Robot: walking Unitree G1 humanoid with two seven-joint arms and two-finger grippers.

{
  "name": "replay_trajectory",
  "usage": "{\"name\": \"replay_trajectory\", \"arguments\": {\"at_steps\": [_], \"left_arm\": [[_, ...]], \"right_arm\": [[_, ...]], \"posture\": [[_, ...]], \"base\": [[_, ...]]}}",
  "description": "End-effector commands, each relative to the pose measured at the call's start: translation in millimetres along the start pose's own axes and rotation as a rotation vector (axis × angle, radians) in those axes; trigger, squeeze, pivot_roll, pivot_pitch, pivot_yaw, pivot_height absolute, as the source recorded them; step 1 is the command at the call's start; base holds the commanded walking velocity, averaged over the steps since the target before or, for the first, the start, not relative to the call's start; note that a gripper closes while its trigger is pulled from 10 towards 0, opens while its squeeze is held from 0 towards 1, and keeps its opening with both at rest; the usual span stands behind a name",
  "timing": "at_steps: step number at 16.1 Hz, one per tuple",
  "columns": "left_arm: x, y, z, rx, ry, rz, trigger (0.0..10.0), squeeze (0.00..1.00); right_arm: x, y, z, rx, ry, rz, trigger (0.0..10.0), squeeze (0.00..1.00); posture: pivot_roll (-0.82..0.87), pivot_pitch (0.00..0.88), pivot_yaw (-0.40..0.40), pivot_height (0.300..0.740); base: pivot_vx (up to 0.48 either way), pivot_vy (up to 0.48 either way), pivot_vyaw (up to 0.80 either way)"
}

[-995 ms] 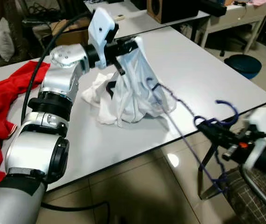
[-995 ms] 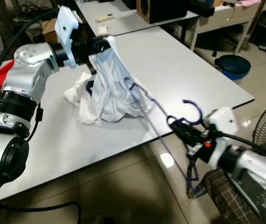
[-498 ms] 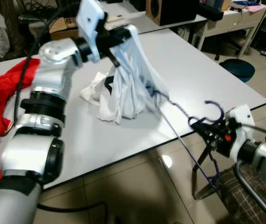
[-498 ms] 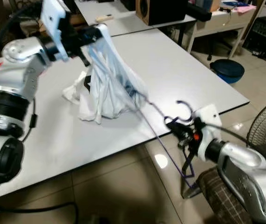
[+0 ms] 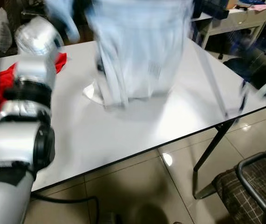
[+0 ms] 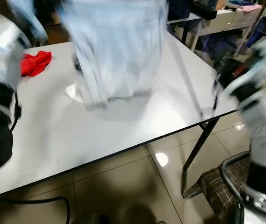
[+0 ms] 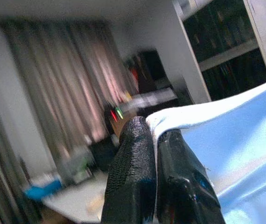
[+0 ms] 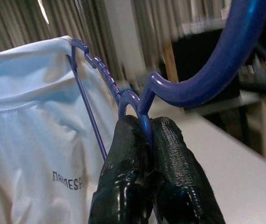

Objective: Hang hanger

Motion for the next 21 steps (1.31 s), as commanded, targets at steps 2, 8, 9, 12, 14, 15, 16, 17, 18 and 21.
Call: {"name": "replay_trajectory", "arguments": {"at_steps": [2, 8, 9, 12, 14, 15, 16, 17, 18, 21], "left_arm": [[-0.5, 8.1, -11.0, 0.034, -0.023, -0.005, 0.0, 0.00], [-44.0, 71.0, -101.6, 0.447, -0.004, -0.247, 0.0, 0.00], [-49.3, 77.8, -106.2, 0.463, 0.009, -0.254, 0.0, 0.00], [-60.3, 78.2, -103.1, 0.438, 0.046, -0.243, 0.0, 0.00], [-68.0, 76.5, -98.8, 0.429, 0.060, -0.249, 0.0, 0.00], [-69.5, 75.8, -96.7, 0.421, 0.055, -0.254, 0.0, 0.00], [-71.1, 73.3, -90.4, 0.387, 0.066, -0.264, 0.0, 0.00], [-71.8, 72.7, -88.1, 0.378, 0.071, -0.267, 0.0, 0.00], [-77.8, 72.2, -80.7, 0.335, 0.091, -0.314, 0.0, 0.00], [-83.6, 72.5, -76.9, 0.331, 0.090, -0.343, 0.0, 0.00]], "right_arm": [[9.4, 13.9, -15.3, 0.058, 0.028, 0.040, 10.0, 0.00], [8.0, 77.8, -95.5, 0.519, 0.038, -0.079, 10.0, 0.00], [13.8, 82.2, -97.1, 0.527, 0.000, -0.058, 10.0, 0.00], [37.1, 92.2, -104.9, 0.576, -0.041, 0.070, 10.0, 0.00], [59.9, 96.5, -104.5, 0.587, -0.009, 0.250, 10.0, 0.00], [64.7, 96.1, -102.1, 0.583, 0.002, 0.301, 10.0, 0.00], [68.5, 95.3, -99.0, 0.579, 0.022, 0.355, 10.0, 0.00], [69.4, 95.3, -98.1, 0.577, 0.029, 0.370, 10.0, 0.00], [66.5, 88.3, -96.6, 0.556, 0.047, 0.365, 10.0, 0.00], [62.4, 81.0, -96.5, 0.549, 0.066, 0.384, 10.0, 0.00]], "posture": [[-0.06, 0.000, 0.038, 0.740], [-0.07, 0.000, 0.049, 0.740], [-0.07, 0.000, 0.049, 0.740], [-0.07, 0.000, 0.052, 0.740], [-0.07, 0.000, 0.054, 0.740], [-0.07, 0.000, 0.053, 0.740], [-0.07, 0.000, 0.053, 0.740], [-0.07, 0.000, 0.053, 0.740], [-0.06, 0.000, 0.049, 0.740], [-0.06, 0.000, 0.035, 0.740]], "base": [[0.000, 0.000, 0.00], [0.000, 0.000, 0.00], [0.000, 0.000, 0.00], [0.000, 0.000, 0.00], [0.000, 0.000, 0.00], [0.000, 0.000, 0.00], [0.000, 0.000, 0.00], [0.000, 0.000, 0.00], [0.000, 0.000, 0.00], [0.000, 0.000, 0.00]]}}
Point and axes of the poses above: a point about 5 cm out from each wrist's last joint towards the gripper, its own y axis pointing back from the gripper into the wrist, its own z axis along the axis of the wrist's last joint, x = y × z, the point moved 1 cm from there along -y, pointing out of the wrist towards the gripper, and after that the axes turned 8 degrees about y, right-handed, at the moved point
